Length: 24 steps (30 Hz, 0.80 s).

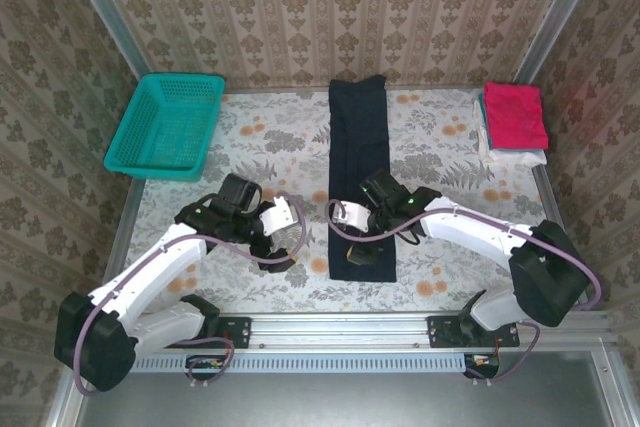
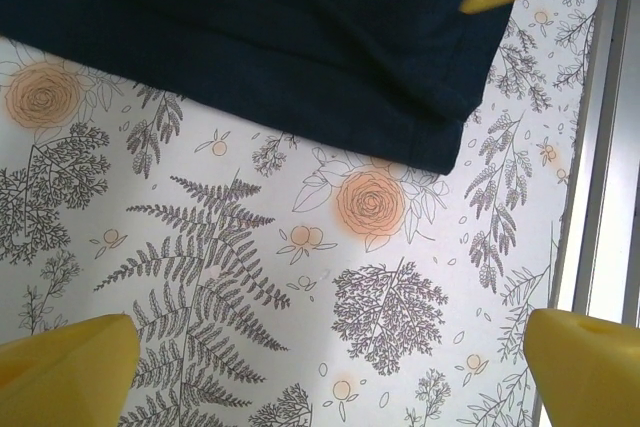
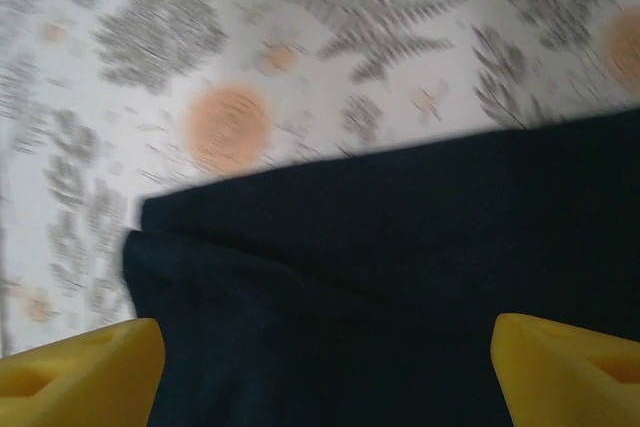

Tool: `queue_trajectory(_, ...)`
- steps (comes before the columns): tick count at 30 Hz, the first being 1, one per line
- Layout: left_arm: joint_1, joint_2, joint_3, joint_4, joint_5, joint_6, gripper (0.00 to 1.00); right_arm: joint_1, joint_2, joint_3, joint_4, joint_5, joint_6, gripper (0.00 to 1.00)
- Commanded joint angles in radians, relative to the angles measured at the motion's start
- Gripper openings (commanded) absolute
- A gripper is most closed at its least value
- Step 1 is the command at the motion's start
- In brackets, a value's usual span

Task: Fold and stack the t-shirts

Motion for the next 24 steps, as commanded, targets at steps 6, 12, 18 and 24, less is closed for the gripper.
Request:
queue_trajectory(6,0.007,-0.007,-0.014,0.0,0.032,0.03,1.0,-0.017,0.194,0.04,0.044,0.225,0.019,0.77)
queue_trajectory(12,0.004,-0.045,-0.035,0.01,0.016,0.03,1.0,0.01,0.258,0.086,0.073,0.22,-0.007,0.75)
queue_trajectory(18,0.001,-0.063,-0.048,0.021,0.007,0.031,1.0,0.032,0.267,0.132,0.043,0.214,-0.039,0.77)
queue_trajectory(24,-0.001,-0.066,-0.049,0.029,0.007,0.033,1.0,0.033,0.337,0.201,0.014,0.121,-0.091,0.78)
